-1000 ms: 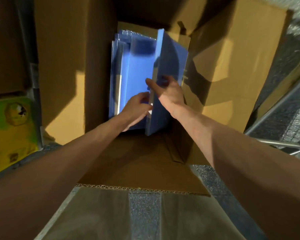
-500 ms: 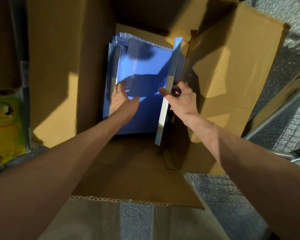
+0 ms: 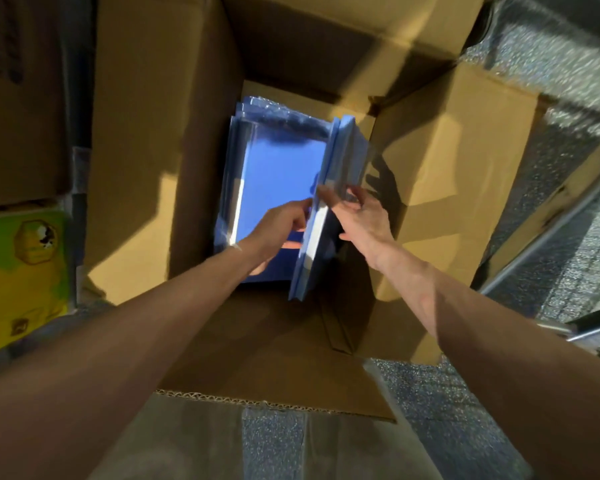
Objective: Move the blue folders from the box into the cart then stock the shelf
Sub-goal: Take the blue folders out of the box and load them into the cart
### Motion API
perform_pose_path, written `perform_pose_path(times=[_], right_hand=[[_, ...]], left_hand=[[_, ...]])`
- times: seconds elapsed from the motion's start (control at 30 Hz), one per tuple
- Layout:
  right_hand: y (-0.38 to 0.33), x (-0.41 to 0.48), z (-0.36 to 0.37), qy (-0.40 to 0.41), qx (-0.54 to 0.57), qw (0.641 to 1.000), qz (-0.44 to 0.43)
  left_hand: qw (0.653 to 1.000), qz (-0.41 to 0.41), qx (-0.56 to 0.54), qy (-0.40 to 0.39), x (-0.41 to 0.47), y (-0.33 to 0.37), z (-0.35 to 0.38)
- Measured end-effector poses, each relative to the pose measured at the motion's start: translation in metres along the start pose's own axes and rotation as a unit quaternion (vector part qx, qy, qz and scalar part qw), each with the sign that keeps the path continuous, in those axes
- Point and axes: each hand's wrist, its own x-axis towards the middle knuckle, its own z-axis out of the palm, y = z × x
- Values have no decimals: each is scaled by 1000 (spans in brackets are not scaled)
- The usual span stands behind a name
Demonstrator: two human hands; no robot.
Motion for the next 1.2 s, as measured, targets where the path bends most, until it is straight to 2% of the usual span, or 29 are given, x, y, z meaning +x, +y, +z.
perform_pose_path(times=[0.17, 0.37, 0.47, 0.6, 0.73, 0.83, 0.9, 0.97, 1.07, 1.13, 1.2], right_hand=[[7, 10, 4, 16, -73, 997, -2], [6, 13, 17, 20, -131, 990, -48], [0, 13, 15, 35, -123, 992, -23], [1, -13, -3, 69, -79, 994, 9], [-16, -58, -29, 40, -85, 995, -25], [-36, -93, -58, 13, -83, 996, -30], [-53, -122, -81, 1, -65, 997, -42], [-79, -153, -109, -21, -68, 995, -66], [-129, -218, -168, -34, -100, 986, -127], [-145, -245, -184, -59, -123, 979, -149], [-165, -274, -209, -71, -124, 972, -184]], left_hand=[[997, -13, 41, -63, 0, -4, 9], [998, -29, -56, 10, 2, -18, -5], [998, -36, -44, 28, -8, -22, -10], [997, -31, 23, 63, -31, -9, -13], [986, 62, 43, 148, -72, 29, -6], [975, 131, 43, 174, -114, 71, 8], [967, 167, 80, 176, -148, 100, 17], [935, 228, 193, 190, -186, 133, 25], [862, 329, 338, 187, -263, 189, 42], [796, 368, 442, 190, -291, 211, 42], [715, 405, 540, 184, -330, 239, 45]])
